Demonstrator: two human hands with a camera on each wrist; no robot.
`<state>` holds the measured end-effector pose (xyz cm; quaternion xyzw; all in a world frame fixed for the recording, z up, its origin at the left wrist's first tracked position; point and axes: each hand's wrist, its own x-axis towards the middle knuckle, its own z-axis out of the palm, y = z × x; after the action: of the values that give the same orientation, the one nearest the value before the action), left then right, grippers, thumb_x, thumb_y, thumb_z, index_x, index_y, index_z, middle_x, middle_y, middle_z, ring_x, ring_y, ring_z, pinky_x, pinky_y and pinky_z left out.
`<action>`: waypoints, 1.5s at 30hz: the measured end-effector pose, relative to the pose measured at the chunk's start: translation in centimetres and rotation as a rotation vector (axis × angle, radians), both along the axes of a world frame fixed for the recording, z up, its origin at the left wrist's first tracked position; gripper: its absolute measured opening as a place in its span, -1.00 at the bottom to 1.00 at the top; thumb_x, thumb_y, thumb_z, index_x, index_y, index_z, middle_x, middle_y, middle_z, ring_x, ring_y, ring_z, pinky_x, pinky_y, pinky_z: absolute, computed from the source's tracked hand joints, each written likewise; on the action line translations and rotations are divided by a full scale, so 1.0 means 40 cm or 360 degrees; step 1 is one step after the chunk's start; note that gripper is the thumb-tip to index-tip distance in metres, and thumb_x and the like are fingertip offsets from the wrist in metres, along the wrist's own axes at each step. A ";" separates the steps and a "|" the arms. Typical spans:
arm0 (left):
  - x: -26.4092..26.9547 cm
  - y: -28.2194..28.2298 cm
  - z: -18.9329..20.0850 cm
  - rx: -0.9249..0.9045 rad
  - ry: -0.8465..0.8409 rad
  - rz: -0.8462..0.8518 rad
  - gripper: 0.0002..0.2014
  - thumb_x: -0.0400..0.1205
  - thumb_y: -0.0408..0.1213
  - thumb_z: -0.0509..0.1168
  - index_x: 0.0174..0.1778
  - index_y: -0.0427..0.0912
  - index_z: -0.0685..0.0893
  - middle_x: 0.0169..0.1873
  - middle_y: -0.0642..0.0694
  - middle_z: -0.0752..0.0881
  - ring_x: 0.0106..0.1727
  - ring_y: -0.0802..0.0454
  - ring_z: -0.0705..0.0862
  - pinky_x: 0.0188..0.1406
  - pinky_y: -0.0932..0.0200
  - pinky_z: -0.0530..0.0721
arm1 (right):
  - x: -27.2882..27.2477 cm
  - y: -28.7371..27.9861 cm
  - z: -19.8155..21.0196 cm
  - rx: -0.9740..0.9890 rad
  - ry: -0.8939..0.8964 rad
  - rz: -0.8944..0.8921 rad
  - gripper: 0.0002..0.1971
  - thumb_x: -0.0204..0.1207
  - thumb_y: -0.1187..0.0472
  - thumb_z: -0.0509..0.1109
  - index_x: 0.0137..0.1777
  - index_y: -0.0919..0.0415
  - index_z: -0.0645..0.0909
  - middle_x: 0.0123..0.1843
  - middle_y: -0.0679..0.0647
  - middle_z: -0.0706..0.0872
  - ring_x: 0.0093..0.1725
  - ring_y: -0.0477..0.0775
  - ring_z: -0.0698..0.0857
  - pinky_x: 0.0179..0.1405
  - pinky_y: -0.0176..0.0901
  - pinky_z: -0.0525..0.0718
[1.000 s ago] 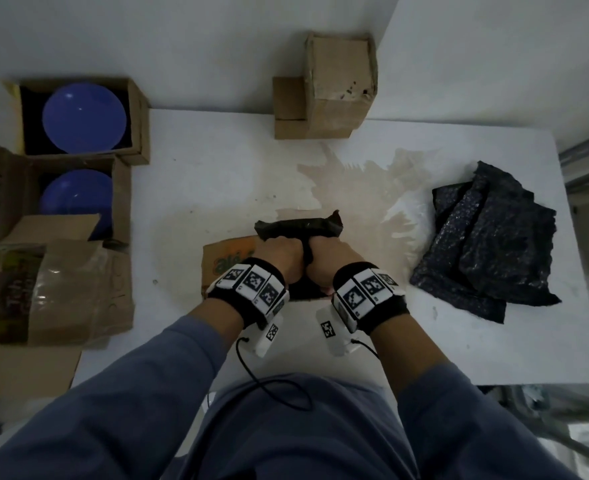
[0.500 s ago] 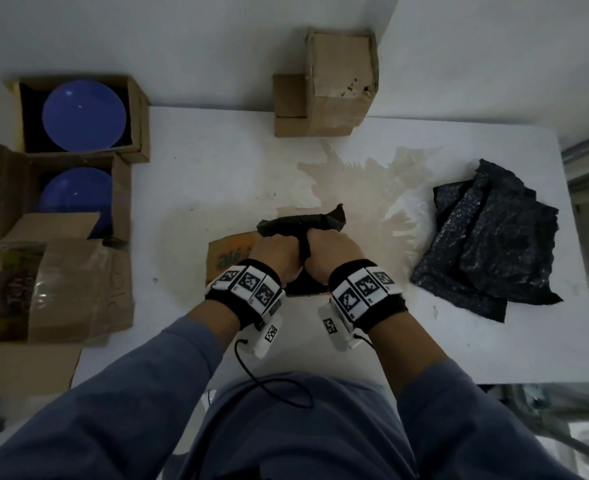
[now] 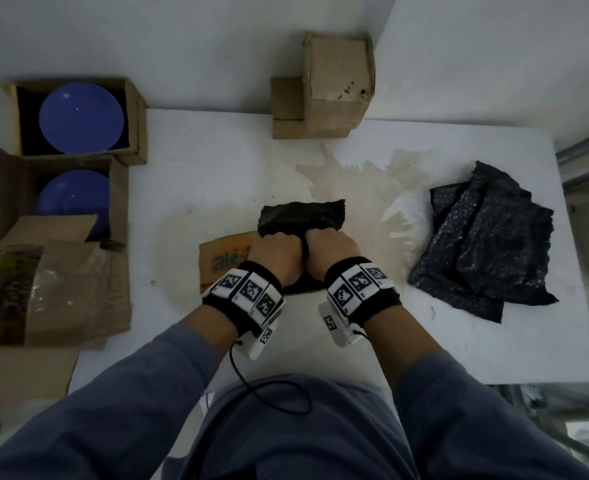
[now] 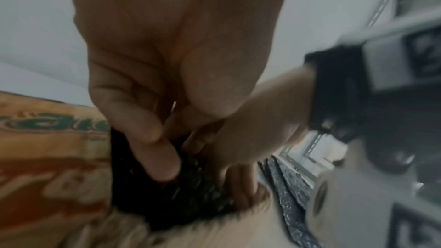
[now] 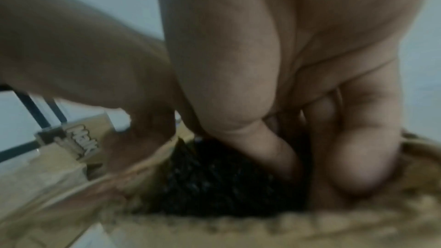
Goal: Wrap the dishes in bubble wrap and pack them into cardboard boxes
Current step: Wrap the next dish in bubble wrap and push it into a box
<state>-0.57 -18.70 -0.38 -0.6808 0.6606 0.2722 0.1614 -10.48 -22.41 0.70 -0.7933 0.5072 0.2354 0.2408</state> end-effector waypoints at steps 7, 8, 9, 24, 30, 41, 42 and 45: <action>-0.004 0.012 -0.006 -0.0101 -0.0126 -0.0084 -0.87 0.68 -0.26 0.15 0.06 -0.15 0.56 -0.16 -0.12 0.70 -0.15 -0.12 0.68 -0.22 0.06 0.52 | 0.006 0.009 -0.018 0.0061 0.0063 0.0035 -0.86 0.64 0.20 0.23 0.03 0.20 0.61 0.02 0.16 0.73 -0.04 0.21 0.70 -0.13 -0.02 0.59; -0.003 0.009 -0.012 -0.0084 -0.0146 -0.0107 -0.89 0.69 -0.24 0.15 0.00 -0.14 0.56 -0.23 -0.09 0.67 -0.21 -0.10 0.64 -0.19 0.05 0.53 | 0.005 0.009 -0.011 0.0035 0.0045 0.0027 -0.86 0.62 0.22 0.24 0.05 0.21 0.60 0.03 0.17 0.72 -0.03 0.22 0.70 -0.13 -0.02 0.60; -0.001 0.003 -0.016 -0.0073 -0.0149 -0.0110 -0.89 0.69 -0.23 0.15 -0.06 -0.12 0.56 -0.30 -0.07 0.63 -0.28 -0.08 0.59 -0.20 0.06 0.52 | 0.006 0.007 -0.006 0.0001 0.0025 0.0021 -0.84 0.61 0.25 0.24 0.09 0.22 0.60 0.04 0.17 0.71 0.00 0.23 0.70 -0.13 -0.01 0.60; 0.001 -0.021 -0.025 -0.0007 -0.0130 -0.0076 -0.86 0.69 -0.19 0.19 -0.17 -0.08 0.44 -0.13 -0.10 0.69 -0.03 -0.14 0.69 0.14 -0.08 0.56 | 0.006 0.008 -0.030 0.0098 -0.0089 -0.0120 -0.82 0.57 0.29 0.26 0.12 0.30 0.61 0.09 0.26 0.69 0.07 0.31 0.69 -0.02 0.04 0.67; 0.025 -0.013 -0.028 -0.0047 -0.0012 -0.0089 -0.89 0.69 -0.29 0.16 -0.11 -0.16 0.57 -0.11 -0.15 0.75 -0.16 -0.13 0.68 -0.26 0.05 0.56 | 0.014 0.000 -0.055 0.0163 -0.0118 -0.0148 -0.76 0.61 0.29 0.26 0.19 0.33 0.66 0.12 0.30 0.73 0.11 0.31 0.72 0.06 0.07 0.71; -0.014 -0.035 -0.016 0.0016 -0.0149 -0.0033 -0.85 0.74 -0.31 0.11 -0.06 -0.15 0.58 0.00 -0.14 0.73 -0.08 -0.13 0.65 0.12 -0.08 0.60 | 0.004 -0.007 -0.077 0.0195 -0.0168 -0.0145 -0.77 0.66 0.30 0.22 0.16 0.33 0.67 0.13 0.27 0.75 0.08 0.27 0.72 -0.03 -0.03 0.61; -0.014 -0.056 -0.022 0.0116 -0.0137 -0.0018 -0.81 0.75 -0.32 0.10 0.06 -0.18 0.64 0.10 -0.17 0.72 0.06 -0.15 0.68 0.14 -0.07 0.58 | -0.002 -0.004 -0.072 0.0157 -0.0213 -0.0172 -0.76 0.64 0.30 0.24 0.20 0.33 0.65 0.16 0.28 0.74 0.12 0.29 0.71 0.00 -0.02 0.61; -0.002 -0.094 -0.044 0.0432 -0.0231 -0.0077 -0.67 0.79 -0.31 0.08 0.42 -0.30 0.56 0.41 -0.25 0.59 0.42 -0.18 0.57 0.33 0.00 0.50 | -0.017 0.004 -0.058 0.0067 -0.0296 -0.0261 -0.67 0.59 0.34 0.26 0.34 0.34 0.56 0.21 0.33 0.68 0.15 0.36 0.69 0.04 0.03 0.62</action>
<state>-0.66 -22.47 -2.15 -0.6544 0.6206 0.3052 0.3057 -11.16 -22.25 -1.61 -0.7625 0.5407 0.1511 0.3217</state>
